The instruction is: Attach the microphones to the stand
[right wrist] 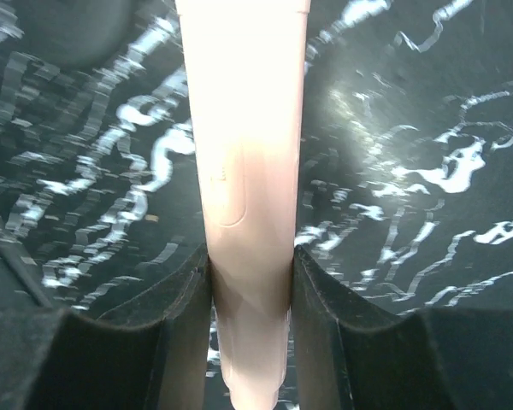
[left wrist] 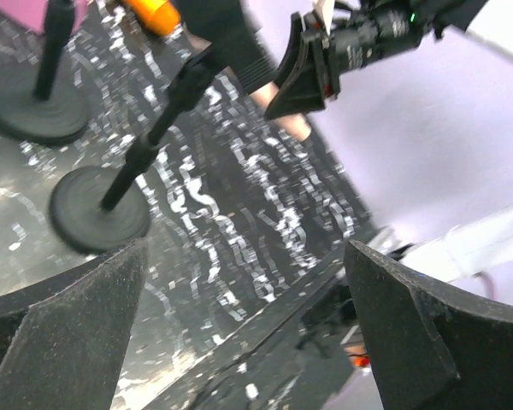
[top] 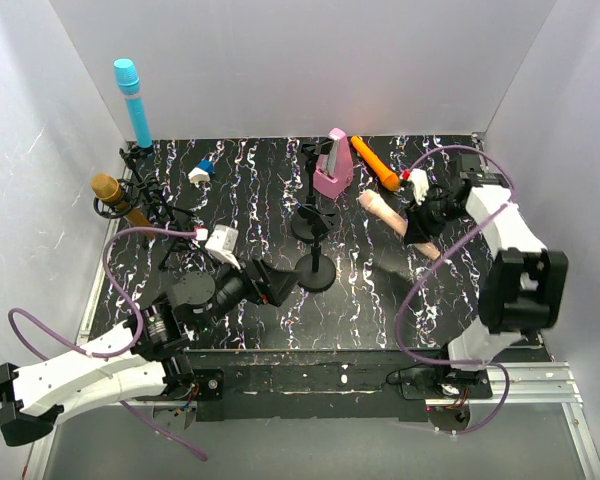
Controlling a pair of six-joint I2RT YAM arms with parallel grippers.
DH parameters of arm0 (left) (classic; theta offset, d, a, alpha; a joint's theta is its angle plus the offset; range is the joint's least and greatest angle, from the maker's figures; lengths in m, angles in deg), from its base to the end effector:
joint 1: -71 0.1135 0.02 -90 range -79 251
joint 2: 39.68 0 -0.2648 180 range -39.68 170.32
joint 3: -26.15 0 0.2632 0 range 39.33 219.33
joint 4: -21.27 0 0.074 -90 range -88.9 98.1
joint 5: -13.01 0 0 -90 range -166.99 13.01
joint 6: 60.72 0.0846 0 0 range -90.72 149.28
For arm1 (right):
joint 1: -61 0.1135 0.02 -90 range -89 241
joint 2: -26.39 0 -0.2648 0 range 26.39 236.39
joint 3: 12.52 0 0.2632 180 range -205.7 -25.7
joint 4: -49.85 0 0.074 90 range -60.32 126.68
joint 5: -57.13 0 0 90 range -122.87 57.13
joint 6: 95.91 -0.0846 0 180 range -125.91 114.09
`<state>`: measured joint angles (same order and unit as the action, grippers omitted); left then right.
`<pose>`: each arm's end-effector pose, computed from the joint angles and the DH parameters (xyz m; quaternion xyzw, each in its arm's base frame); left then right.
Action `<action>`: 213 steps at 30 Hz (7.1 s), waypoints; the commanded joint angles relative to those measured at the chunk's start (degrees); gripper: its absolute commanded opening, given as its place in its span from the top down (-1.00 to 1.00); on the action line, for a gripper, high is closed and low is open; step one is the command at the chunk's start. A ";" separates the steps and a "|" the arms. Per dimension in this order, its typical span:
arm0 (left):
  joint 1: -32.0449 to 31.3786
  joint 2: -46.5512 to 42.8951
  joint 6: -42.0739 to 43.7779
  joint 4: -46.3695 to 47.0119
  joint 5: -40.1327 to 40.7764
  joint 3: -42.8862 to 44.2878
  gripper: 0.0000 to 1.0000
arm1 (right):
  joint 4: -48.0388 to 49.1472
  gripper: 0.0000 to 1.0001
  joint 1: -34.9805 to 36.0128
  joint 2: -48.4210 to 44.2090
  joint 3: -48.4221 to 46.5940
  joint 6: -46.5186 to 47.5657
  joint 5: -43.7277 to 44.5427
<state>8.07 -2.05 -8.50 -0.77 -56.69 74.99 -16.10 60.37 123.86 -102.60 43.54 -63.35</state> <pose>0.1258 -0.1817 0.2975 0.0556 0.7649 -0.3963 0.5048 0.3580 0.0390 0.2015 -0.4292 0.8536 0.1765 0.2367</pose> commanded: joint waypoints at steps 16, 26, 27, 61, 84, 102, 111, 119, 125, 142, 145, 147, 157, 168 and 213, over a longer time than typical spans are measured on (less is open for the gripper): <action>0.36 29.41 -2.92 21.96 -13.44 28.92 -0.97 | 20.59 0.97 0.53 -39.90 7.03 -53.38 -44.56; 0.18 40.85 -1.33 25.47 -12.47 36.76 -0.96 | 32.65 0.97 0.54 -44.56 13.36 -64.05 -47.74; 0.18 41.56 -1.16 25.56 -12.38 37.37 -0.93 | 32.65 0.97 0.45 -44.73 13.71 -63.61 -47.66; 1.41 30.59 16.84 2.22 -17.83 46.15 1.00 | 5.15 -0.83 7.92 -42.37 3.78 -23.21 -36.59; 1.50 15.29 31.28 -31.92 -2.19 44.68 1.00 | 22.01 -0.89 24.17 -20.49 -2.81 -11.04 -20.85; 1.50 10.27 28.64 -25.51 -3.77 36.76 1.00 | 23.68 -0.81 29.19 -13.89 -4.49 -15.26 -20.67; 1.50 12.47 30.04 -21.72 -4.65 36.32 1.00 | 27.37 -0.45 30.15 -14.94 -0.88 -15.97 -21.90; 1.50 16.16 42.33 -17.17 -0.97 36.77 1.00 | 25.87 0.72 30.33 -16.34 0.17 -12.54 -22.08; 4.30 21.42 52.10 -12.76 -2.70 38.86 1.00 | 26.06 0.85 30.24 -18.28 1.32 -11.49 -23.83; 20.40 35.76 44.46 0.42 -34.44 41.78 1.00 | 27.72 0.57 30.33 -18.98 2.55 -14.46 -25.51; 20.49 34.63 43.50 1.21 -35.06 40.20 1.00 | 29.48 0.26 30.24 -19.51 3.16 -16.66 -25.07; 20.40 33.66 42.97 1.83 -35.24 38.96 1.00 | 30.71 0.13 30.24 -20.04 3.86 -18.24 -24.98; 20.49 33.91 41.21 2.97 -36.99 36.59 1.00 | 34.05 -0.14 30.33 -20.83 6.41 -21.33 -26.38; 20.49 34.88 39.10 4.38 -40.77 35.09 1.00 | 34.40 0.88 30.24 -20.39 6.77 -21.85 -28.06; 20.49 35.76 38.22 13.86 -44.81 30.00 1.00 | 39.06 0.97 29.28 -22.59 10.72 -27.48 -29.64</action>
<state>28.85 32.72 32.42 7.19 -96.82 106.26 21.19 89.51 102.68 -92.44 19.08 -90.08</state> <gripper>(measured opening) 0.368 0.416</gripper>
